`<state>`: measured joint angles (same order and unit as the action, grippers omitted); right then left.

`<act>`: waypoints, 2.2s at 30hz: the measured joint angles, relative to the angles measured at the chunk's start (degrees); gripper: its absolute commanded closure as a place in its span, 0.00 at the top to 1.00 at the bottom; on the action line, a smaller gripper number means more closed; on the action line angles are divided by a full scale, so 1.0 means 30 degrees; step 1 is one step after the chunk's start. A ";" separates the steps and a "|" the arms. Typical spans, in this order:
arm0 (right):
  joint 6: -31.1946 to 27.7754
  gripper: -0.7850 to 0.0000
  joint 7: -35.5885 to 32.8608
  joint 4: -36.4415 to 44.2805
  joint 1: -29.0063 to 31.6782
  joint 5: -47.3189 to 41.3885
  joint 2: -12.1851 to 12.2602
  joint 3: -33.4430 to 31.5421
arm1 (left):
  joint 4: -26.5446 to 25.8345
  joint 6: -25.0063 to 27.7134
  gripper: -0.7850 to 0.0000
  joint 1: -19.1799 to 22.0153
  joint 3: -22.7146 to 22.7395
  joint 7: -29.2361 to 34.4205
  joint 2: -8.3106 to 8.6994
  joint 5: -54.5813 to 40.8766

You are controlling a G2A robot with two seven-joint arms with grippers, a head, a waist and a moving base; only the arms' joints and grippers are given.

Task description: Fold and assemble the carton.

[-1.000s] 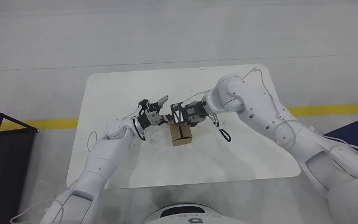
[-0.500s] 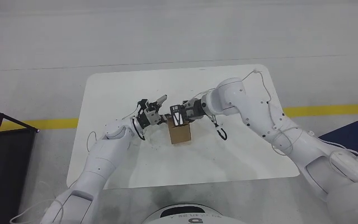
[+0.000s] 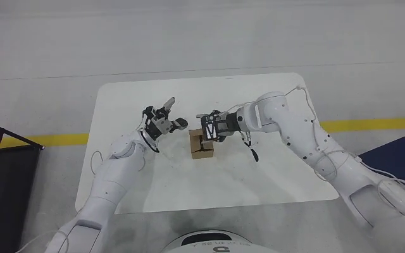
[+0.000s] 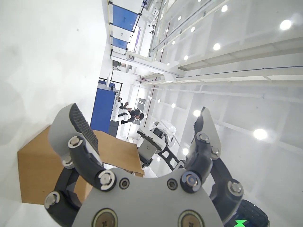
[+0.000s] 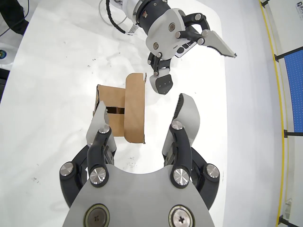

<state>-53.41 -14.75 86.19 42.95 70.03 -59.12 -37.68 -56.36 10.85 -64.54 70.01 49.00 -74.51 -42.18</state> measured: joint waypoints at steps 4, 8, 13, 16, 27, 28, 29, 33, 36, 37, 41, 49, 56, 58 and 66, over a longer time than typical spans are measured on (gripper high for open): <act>0.1775 1.00 0.1041 0.1167 0.1820 0.1021 0.0556 -0.1351 | -0.1098 0.1365 1.00 -0.0298 0.0657 -0.0484 0.0018 -0.0730; 0.2602 1.00 0.2685 0.1486 0.3647 0.2195 0.0985 -0.2159 | -0.2317 0.2221 1.00 -0.0389 0.0926 0.0040 -0.0004 -0.1390; 0.3038 1.00 0.3099 0.1672 0.5117 0.3348 0.1310 -0.2729 | -0.3240 0.1881 1.00 -0.0140 0.0527 0.1081 -0.0061 -0.1295; 0.3718 1.00 0.3203 0.1494 0.5745 0.3933 0.1347 -0.2759 | -0.3308 0.1487 1.00 0.0035 0.0154 0.1377 -0.0122 -0.1169; 0.5172 1.00 0.3302 -0.0263 0.5868 0.3240 0.0792 -0.2212 | -0.2153 0.0146 1.00 0.0420 -0.1084 0.2432 -0.0285 -0.0418; 0.5317 1.00 0.3368 -0.0397 0.5785 0.3043 0.0735 -0.2265 | -0.2004 0.0088 1.00 0.0459 -0.1213 0.2511 -0.0312 -0.0373; 0.5425 1.00 0.3418 -0.0474 0.5731 0.2918 0.0699 -0.2318 | -0.1906 0.0053 1.00 0.0487 -0.1312 0.2595 -0.0334 -0.0362; 0.5853 1.00 0.3458 -0.0727 0.5603 0.2627 0.0575 -0.2502 | -0.1546 0.0094 1.00 0.0631 -0.1594 0.2730 -0.0408 -0.0279; 0.6102 1.00 0.3374 -0.0953 0.5567 0.2513 0.0472 -0.2528 | -0.1362 0.0193 1.00 0.0721 -0.1705 0.2701 -0.0441 -0.0156; 0.6182 1.00 0.3358 -0.1057 0.5562 0.2444 0.0429 -0.2530 | -0.1315 0.0218 1.00 0.0732 -0.1754 0.2707 -0.0451 -0.0090; 0.6368 1.00 0.3317 -0.1433 0.5538 0.2257 0.0302 -0.2554 | -0.1122 0.0272 1.00 0.0742 -0.1907 0.2597 -0.0474 0.0226; 0.4217 1.00 0.3697 -0.1977 0.5783 0.0936 0.0459 -0.3442 | -0.0497 0.0156 1.00 0.0933 -0.2434 0.2294 -0.0590 0.0900; 0.3534 1.00 0.4507 -0.0974 0.6549 -0.0382 0.0734 -0.4764 | -0.0280 0.0317 1.00 0.1063 -0.2490 0.2335 -0.0651 0.0784; 0.4403 1.00 0.4258 -0.0698 0.6701 -0.0082 0.0662 -0.4685 | -0.0270 0.0317 1.00 0.1101 -0.2505 0.2353 -0.0661 0.0807; 0.5678 0.98 0.3785 -0.0922 0.6431 0.0502 0.0273 -0.4019 | -0.0236 0.0328 1.00 0.1110 -0.2420 0.2457 -0.0649 0.0851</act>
<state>-36.37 -3.40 83.42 62.24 71.53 -58.30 -49.74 -57.07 11.84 -61.22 62.75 56.37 -76.46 -39.63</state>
